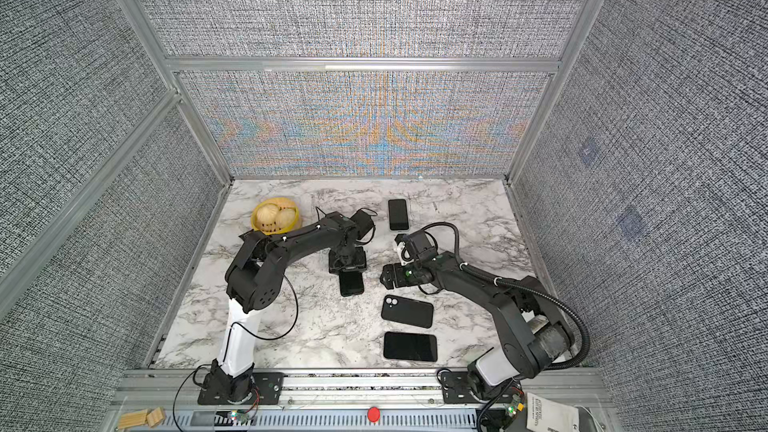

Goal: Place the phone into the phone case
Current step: 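Carry the black phone with the left gripper toward the light-blue cased phone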

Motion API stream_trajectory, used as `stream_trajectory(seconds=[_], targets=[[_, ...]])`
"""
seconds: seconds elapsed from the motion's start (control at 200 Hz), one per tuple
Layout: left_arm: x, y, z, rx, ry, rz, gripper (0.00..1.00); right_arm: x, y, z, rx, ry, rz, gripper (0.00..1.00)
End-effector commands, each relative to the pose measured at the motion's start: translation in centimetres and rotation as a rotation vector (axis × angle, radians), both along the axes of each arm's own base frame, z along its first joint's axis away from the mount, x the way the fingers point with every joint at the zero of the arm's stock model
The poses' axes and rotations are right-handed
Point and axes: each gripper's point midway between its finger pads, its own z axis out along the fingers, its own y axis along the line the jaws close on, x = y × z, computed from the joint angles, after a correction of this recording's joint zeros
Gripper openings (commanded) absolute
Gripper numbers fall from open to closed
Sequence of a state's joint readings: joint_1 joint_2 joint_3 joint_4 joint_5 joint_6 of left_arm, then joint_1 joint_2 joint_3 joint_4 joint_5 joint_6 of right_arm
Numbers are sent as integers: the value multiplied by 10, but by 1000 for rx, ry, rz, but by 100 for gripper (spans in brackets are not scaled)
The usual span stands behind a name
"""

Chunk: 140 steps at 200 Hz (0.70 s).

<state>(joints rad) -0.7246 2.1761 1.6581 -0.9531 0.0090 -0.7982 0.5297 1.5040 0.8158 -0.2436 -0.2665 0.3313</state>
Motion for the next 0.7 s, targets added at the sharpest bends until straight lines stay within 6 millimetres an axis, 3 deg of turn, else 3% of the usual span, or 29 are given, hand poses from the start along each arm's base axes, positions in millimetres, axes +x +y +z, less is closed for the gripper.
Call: stream_trajectory(seconds=[0.0,0.16,0.475,0.695], targets=[[11,3,6,28,-18,-45,56,3,0,6,3,-15,-3,90],[48,0,17,3,-64,-80,52,2,-2,11,0,-15,-4,91],[150,-15,48,-97,-266,-122,51,-1,-15,35,-36,-54,-22,93],[189,-36,53,-181,-411,-184,51,-3,-19,39,-45,-53,-38,93]])
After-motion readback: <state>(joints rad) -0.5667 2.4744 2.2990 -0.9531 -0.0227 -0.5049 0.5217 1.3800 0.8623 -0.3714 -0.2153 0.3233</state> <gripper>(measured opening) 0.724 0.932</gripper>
